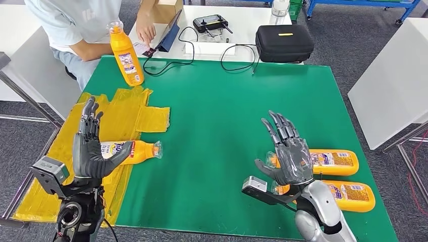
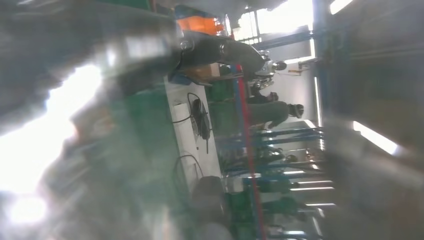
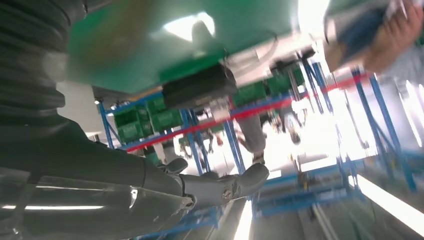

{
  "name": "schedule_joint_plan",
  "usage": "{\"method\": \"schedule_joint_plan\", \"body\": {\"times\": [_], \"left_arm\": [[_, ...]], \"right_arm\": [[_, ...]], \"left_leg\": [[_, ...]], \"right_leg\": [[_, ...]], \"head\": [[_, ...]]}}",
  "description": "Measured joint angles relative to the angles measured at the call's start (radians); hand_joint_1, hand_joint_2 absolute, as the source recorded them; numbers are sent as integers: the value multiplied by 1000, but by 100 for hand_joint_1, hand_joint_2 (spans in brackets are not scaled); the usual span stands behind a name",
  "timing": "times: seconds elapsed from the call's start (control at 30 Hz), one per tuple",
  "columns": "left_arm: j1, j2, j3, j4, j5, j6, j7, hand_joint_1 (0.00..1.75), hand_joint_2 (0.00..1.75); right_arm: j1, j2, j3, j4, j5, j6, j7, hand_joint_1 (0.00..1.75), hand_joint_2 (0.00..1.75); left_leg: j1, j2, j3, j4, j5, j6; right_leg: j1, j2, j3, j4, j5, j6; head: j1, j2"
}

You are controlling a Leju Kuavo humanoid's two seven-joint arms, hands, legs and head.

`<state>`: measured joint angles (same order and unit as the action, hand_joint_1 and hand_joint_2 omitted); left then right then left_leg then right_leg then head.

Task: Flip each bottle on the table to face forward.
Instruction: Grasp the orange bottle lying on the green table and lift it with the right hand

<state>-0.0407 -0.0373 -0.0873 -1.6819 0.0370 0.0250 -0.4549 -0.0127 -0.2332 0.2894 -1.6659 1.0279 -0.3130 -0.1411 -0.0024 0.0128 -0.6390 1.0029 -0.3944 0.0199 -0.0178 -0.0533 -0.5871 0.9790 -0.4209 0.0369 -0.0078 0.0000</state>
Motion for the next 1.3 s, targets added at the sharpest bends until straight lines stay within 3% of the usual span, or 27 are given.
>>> {"method": "schedule_joint_plan", "body": {"times": [0.13, 0.33, 0.67, 1.1, 1.3], "left_arm": [[10, 0, 8, 2, 27, -23, 1, 0, 175], [11, -7, 11, 21, 36, -37, 1, 0, 175], [6, -19, 6, 66, 41, -36, 7, 0, 175], [-10, -23, -1, 116, 85, -47, 15, 0, 175], [-18, -24, 0, 138, 105, -46, 16, 0, 175]], "right_arm": [[-1, -80, -35, 15, -51, 89, -19, 0, 175], [-25, -160, -115, 76, -83, 132, -46, 0, 175], [-78, -208, -189, 210, -75, 137, -30, 0, 175], [-146, -266, -207, 369, -72, 159, -48, 0, 175], [-169, -299, -201, 424, -97, 231, -58, 0, 175]], "left_leg": [[-1, -1, -1, 0, 0, 1], [-3, -1, -1, 0, 0, 1], [-3, 0, -1, 0, 0, 2], [-3, -1, -1, 1, 0, 2], [-3, -1, -1, 1, -1, 2]], "right_leg": [[-2, 0, 0, 0, 0, 0], [-3, 0, 0, 0, 0, 1], [-3, 0, 0, 0, 0, 1], [-3, 0, 0, 0, 0, 1], [-3, 0, 0, 0, 0, 1]], "head": [[0, 0], [0, 0], [0, 0], [0, 0], [0, 0]]}}
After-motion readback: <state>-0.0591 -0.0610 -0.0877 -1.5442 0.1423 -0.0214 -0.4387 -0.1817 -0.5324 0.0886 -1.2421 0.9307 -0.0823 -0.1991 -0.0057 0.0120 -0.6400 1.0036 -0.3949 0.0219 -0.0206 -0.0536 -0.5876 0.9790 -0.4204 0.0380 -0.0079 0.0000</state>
